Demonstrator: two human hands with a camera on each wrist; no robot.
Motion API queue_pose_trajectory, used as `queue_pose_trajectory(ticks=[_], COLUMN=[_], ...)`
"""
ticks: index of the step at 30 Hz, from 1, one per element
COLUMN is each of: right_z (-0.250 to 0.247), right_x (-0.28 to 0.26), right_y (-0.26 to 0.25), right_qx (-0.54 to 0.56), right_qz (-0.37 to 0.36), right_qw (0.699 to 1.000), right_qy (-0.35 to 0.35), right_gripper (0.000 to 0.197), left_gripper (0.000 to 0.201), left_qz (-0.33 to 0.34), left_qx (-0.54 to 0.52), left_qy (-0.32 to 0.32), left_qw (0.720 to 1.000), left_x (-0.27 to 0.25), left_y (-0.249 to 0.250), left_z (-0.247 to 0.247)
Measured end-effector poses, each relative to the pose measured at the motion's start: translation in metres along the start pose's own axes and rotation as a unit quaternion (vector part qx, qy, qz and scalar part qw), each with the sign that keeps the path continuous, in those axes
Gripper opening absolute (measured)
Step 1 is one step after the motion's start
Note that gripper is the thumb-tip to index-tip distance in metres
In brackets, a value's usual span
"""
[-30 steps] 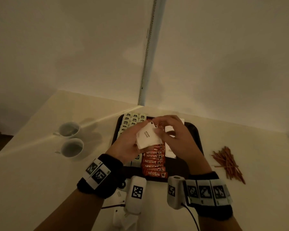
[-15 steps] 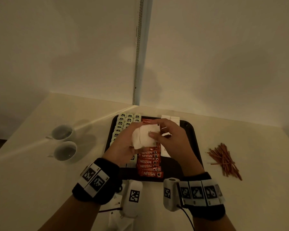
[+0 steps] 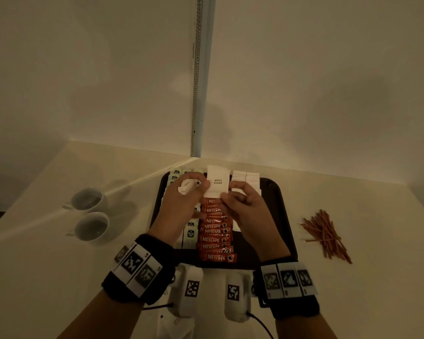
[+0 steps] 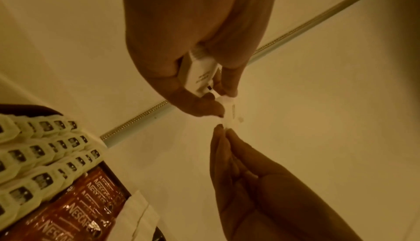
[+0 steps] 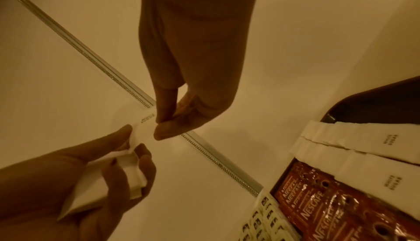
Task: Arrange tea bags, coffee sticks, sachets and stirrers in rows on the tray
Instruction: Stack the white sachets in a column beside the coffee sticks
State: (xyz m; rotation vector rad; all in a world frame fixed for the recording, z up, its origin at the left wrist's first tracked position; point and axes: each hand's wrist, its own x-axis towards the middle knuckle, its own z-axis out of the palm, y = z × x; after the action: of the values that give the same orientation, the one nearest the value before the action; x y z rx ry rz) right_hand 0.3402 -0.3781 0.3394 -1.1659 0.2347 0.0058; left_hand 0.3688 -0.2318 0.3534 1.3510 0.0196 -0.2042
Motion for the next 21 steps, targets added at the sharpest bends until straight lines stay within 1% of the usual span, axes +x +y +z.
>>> queue_pose_trajectory(ticks=[2,4,8,10,12,14,16,18,21], right_z=[0.0,-0.001,-0.002,-0.004,-0.012,-0.029,-0.055,-0.084,-0.122], right_x=[-0.001,-0.001,-0.001,-0.001,0.001,0.008,0.017,0.027,0.039], right_y=[0.004,0.008,0.012,0.014,0.013,0.011,0.011,0.017,0.035], right_qx=[-0.009,-0.011,0.0,-0.004,-0.006,-0.001,-0.038,-0.126,-0.218], right_qz=[-0.001,-0.003,-0.004,-0.004,-0.004,-0.006,-0.012,-0.01,0.024], right_qw=[1.0,1.0,1.0,1.0,1.0,0.999,0.994,0.98,0.953], right_qy=[0.003,0.005,0.001,-0.002,0.007,0.041,0.097,0.151,0.208], right_gripper=[0.013,0.012,0.02,0.015,0.007,0.006,0.012,0.017,0.008], left_gripper=[0.005,0.005,0.006,0.007,0.01,0.016,0.021,0.025,0.028], left_qz=[0.007,0.013,0.013,-0.001,-0.042,-0.109,-0.15,-0.161,-0.165], left_qx=[0.021,0.04,0.054,0.046,-0.005,-0.119,-0.22,-0.249,-0.221], left_qy=[-0.004,-0.005,0.0,-0.002,-0.016,-0.02,-0.008,-0.007,-0.017], left_qw=[1.0,0.999,0.998,0.999,0.999,0.987,0.964,0.955,0.961], left_x=[-0.001,-0.001,-0.001,0.0,0.001,0.003,0.004,0.004,0.004], left_y=[0.002,0.001,-0.002,-0.003,-0.004,-0.005,-0.008,-0.01,-0.015], left_z=[0.0,0.001,0.003,0.003,0.003,-0.001,-0.008,-0.015,-0.023])
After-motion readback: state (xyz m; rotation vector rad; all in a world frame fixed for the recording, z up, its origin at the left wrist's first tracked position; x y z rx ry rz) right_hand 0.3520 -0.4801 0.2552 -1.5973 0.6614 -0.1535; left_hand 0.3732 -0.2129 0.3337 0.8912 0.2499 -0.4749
